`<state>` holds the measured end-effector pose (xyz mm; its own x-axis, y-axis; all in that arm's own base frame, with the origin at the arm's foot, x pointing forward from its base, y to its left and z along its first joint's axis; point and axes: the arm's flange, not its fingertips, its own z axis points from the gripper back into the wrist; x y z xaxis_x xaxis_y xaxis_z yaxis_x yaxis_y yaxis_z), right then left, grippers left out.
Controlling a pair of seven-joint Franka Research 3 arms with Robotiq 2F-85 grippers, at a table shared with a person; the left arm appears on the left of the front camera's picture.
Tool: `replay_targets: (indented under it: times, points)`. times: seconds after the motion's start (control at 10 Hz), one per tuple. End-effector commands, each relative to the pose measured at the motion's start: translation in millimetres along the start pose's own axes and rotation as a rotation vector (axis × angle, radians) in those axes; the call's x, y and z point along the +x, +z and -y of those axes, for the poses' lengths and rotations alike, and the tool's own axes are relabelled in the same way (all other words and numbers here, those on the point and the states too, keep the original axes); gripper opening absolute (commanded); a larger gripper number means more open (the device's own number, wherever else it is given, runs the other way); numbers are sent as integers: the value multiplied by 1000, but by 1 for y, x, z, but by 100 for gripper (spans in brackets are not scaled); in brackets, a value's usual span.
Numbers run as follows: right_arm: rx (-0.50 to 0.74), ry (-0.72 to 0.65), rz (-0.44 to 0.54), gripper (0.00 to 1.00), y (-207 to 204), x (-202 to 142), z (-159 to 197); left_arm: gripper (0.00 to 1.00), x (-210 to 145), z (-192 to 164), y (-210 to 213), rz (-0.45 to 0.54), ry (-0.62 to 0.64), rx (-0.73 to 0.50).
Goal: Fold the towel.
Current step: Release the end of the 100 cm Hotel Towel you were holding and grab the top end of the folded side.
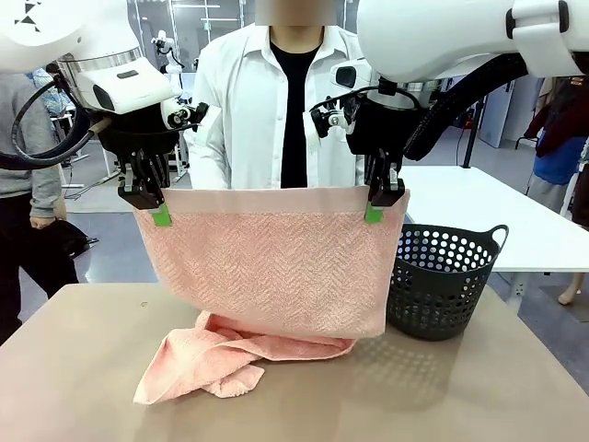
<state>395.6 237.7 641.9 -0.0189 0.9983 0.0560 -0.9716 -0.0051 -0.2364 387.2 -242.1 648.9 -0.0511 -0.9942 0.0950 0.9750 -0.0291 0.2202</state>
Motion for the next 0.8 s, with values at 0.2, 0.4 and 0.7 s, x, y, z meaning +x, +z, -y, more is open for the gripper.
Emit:
replay_targets:
  times: [0.2, 0.4, 0.7]
  points:
    - [0, 3, -4, 0, -1, -1, 0, 0, 0, -1, 2, 2, 1, 5]
    - [0, 3, -4, 0, -1, -1, 0, 0, 0, -1, 2, 2, 1, 5]
    - [0, 3, -4, 0, -1, -1, 0, 0, 0, -1, 2, 2, 1, 5]
